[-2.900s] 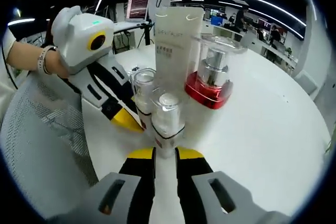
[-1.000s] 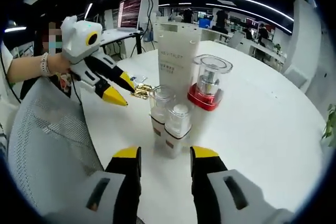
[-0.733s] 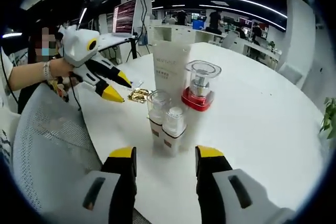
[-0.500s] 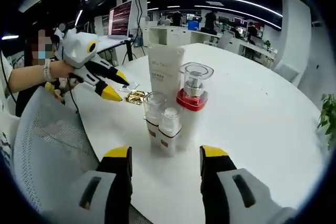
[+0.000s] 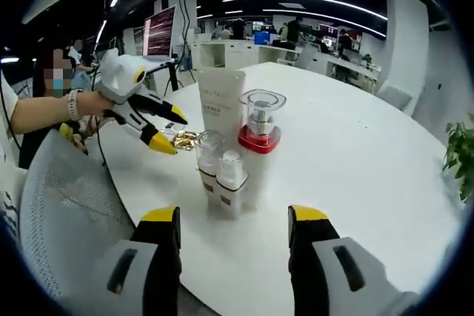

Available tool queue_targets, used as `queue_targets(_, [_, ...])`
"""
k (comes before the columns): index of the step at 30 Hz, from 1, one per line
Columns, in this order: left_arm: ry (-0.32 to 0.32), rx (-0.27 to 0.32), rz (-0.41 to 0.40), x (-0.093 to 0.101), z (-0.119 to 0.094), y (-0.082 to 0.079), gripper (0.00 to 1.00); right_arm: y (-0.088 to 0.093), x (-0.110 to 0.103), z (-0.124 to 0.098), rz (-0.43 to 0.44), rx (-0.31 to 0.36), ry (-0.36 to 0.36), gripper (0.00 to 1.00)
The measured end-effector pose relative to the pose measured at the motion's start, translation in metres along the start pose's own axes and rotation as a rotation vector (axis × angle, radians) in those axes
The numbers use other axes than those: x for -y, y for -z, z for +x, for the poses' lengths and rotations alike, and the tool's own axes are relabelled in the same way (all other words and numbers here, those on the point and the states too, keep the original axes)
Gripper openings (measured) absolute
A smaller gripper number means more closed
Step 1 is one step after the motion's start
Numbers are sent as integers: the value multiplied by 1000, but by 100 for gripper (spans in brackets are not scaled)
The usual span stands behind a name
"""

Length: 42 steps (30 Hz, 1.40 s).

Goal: Arrange the skincare products in the storage area until every visible bottle or jar stands upright without overlapping.

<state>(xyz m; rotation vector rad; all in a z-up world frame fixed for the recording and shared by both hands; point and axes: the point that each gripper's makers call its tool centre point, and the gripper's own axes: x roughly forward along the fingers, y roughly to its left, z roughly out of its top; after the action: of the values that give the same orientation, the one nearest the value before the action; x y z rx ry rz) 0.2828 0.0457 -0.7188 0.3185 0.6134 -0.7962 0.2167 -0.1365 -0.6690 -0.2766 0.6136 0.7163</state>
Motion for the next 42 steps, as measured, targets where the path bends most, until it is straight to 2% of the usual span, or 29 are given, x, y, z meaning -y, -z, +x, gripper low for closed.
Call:
queue_targets(6, [20,-16,11,3,9,-2,55,3,6,-1,21,-2,12,59])
queue_targets(9, [21,-25,15,-4,16,-2,57,4,10,0,25,-7,13,59])
queue_targets(13, [25,-27,-16,-1,18,0,60,5,18,-1,27,-8,24,59])
queue_targets(19, [15,-34,-34,-6,21,0,67,4,33,3,30,-21,35,59])
queue_targets(25, [12,-27,-55,-10,19,1,73,1,58,7,31,-29,56,59])
queue_targets(32, [3,-13,-113,-16,13,1,77,1,99,24,87,-55,72,56])
queue_targets(36, [-10,-25,-124,-18,10,5,77,0,109,37,105,-56,48,55])
queue_targets(39, [-5,-15,-170,-17,8,3,77,-2,111,48,100,-62,21,53])
queue_targets(42, [-17,-16,-188,-19,8,2,73,-4,115,60,109,-74,-9,52])
